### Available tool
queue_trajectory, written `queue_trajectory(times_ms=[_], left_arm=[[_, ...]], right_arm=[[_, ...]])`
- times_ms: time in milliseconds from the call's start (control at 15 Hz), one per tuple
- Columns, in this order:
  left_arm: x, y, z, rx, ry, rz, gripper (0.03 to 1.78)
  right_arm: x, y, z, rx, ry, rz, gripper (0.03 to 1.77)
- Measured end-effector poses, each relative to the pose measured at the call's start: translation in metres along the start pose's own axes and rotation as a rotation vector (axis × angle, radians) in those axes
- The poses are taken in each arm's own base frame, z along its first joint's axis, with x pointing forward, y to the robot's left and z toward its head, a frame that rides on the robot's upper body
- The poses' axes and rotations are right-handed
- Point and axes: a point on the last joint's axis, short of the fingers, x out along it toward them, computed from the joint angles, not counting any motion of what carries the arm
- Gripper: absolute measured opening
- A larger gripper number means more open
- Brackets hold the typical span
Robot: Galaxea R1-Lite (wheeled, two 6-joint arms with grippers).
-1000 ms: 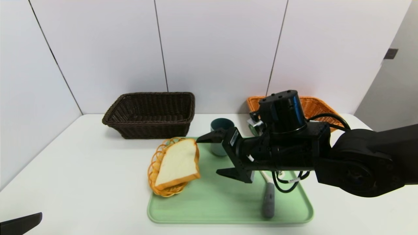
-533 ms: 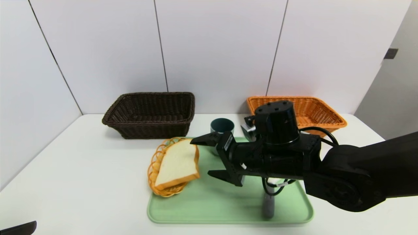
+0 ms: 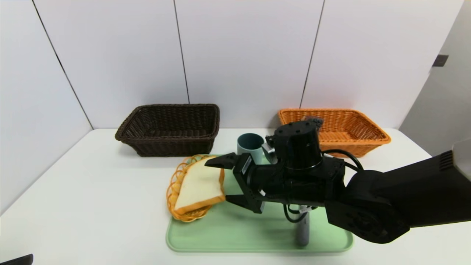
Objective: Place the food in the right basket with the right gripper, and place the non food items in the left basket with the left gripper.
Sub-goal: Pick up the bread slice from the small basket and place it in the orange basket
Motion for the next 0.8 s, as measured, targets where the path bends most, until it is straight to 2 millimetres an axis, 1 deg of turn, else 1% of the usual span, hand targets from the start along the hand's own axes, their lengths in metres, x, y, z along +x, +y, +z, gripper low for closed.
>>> queue_trajectory(times_ms=[333,733,800], left_arm=[[0.000,0.000,0.000,0.000,-0.001,-0.001,1.69],[0.002,0.000,0.000,0.002,0.006,0.002,1.69],[0.002,0.000,0.000,0.002,0.008,0.001,1.69]], right_arm=[[0.010,0.001,0.003,-0.010,-0.010,0.054,1.69],[0.013,0.001,0.004,0.003,-0.009,0.054,1.70],[0.013,0.001,0.004,0.003,-0.009,0.053,1.61]])
